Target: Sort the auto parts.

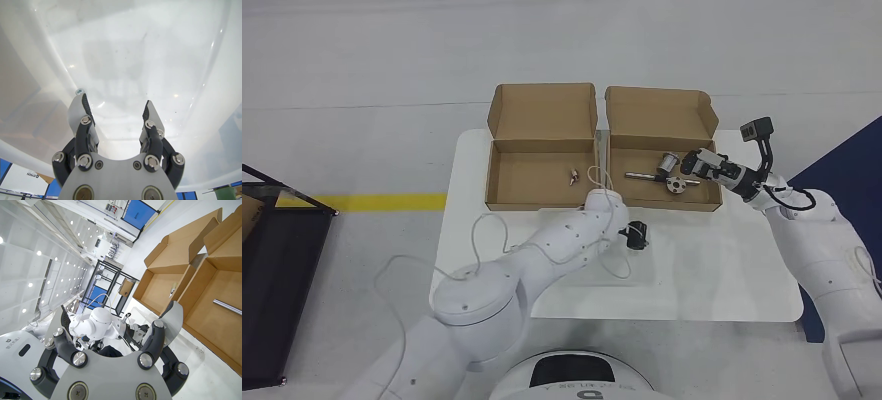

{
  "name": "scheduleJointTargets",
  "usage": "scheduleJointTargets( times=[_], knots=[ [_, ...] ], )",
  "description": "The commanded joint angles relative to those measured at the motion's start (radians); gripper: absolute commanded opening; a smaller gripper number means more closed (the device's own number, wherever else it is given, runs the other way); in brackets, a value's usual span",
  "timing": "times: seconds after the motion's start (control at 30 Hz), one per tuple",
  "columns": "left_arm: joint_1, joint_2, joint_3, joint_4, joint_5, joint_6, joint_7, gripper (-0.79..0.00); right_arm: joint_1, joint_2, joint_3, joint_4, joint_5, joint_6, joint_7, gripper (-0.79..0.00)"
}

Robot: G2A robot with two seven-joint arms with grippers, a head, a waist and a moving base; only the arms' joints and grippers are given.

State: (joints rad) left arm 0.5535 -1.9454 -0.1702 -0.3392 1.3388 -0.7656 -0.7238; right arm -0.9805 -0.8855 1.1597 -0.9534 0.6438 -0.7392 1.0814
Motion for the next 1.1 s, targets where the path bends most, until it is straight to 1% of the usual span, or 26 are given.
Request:
scheduleJointTargets(
  times=[0.0,0.03,0.07,0.2,0.27,0.4,0.47,0.53,0.57,0.6,0.63,0.67,0.73,0.77,0.87,0.93,1.07],
  knots=[
    [-0.001,-0.007,0.0,0.013,0.006,-0.004,0.006,-0.228,0.0,0.0,0.0,0.0,0.0,0.0,0.0,0.0],
    [0.0,-0.01,0.0,0.018,0.011,-0.008,0.008,-0.249,0.0,0.0,0.0,0.0,0.0,0.0,0.0,0.0],
    [0.0,-0.013,0.0,0.022,0.015,-0.009,0.01,-0.299,0.0,0.0,0.0,0.0,0.0,0.0,0.0,0.0],
    [-0.001,-0.024,0.0,0.023,0.042,-0.011,0.034,-0.394,0.0,0.0,0.0,0.0,0.0,0.0,0.0,0.0],
    [-0.002,-0.027,0.0,0.022,0.055,-0.005,0.047,-0.406,0.0,0.0,0.0,0.0,0.0,0.0,0.0,0.0],
    [-0.002,-0.032,0.0,0.021,0.077,0.006,0.07,-0.416,0.0,0.0,0.0,0.0,0.0,0.0,0.0,0.0],
    [-0.004,-0.034,-0.003,0.03,0.081,0.027,0.073,-0.416,0.0,0.0,0.0,0.0,0.0,0.0,0.0,0.0],
    [-0.006,-0.037,-0.004,0.037,0.084,0.032,0.082,-0.4,0.0,0.0,0.0,0.0,0.0,0.0,0.0,0.0],
    [-0.009,-0.039,-0.007,0.042,0.083,0.035,0.087,-0.357,0.0,0.0,0.0,0.0,0.0,0.0,0.0,0.0],
    [-0.012,-0.04,-0.01,0.049,0.081,0.037,0.093,-0.231,0.0,0.0,0.0,0.0,0.0,0.0,0.0,0.0],
    [-0.015,-0.042,-0.012,0.055,0.08,0.037,0.097,-0.209,0.0,0.0,0.0,0.0,0.0,0.0,0.0,0.0],
    [-0.018,-0.043,-0.014,0.062,0.078,0.037,0.099,-0.209,0.0,0.0,0.0,0.0,0.0,0.0,0.0,0.0],
    [-0.024,-0.045,-0.016,0.072,0.077,0.037,0.101,-0.243,0.0,0.0,0.0,0.0,0.0,0.0,0.0,0.0],
    [-0.026,-0.046,-0.017,0.077,0.076,0.039,0.102,-0.277,0.0,0.0,0.0,0.0,0.0,0.0,0.0,0.0],
    [-0.03,-0.048,-0.017,0.086,0.074,0.038,0.098,-0.345,0.0,0.0,0.0,0.0,0.0,0.0,0.0,0.0],
    [-0.03,-0.05,-0.015,0.088,0.072,0.034,0.091,-0.376,0.0,0.0,0.0,0.0,0.0,0.0,0.0,0.0],
    [-0.027,-0.051,-0.011,0.093,0.063,0.022,0.079,-0.385,0.0,0.0,0.0,0.0,0.0,0.0,0.0,0.0]
  ],
)
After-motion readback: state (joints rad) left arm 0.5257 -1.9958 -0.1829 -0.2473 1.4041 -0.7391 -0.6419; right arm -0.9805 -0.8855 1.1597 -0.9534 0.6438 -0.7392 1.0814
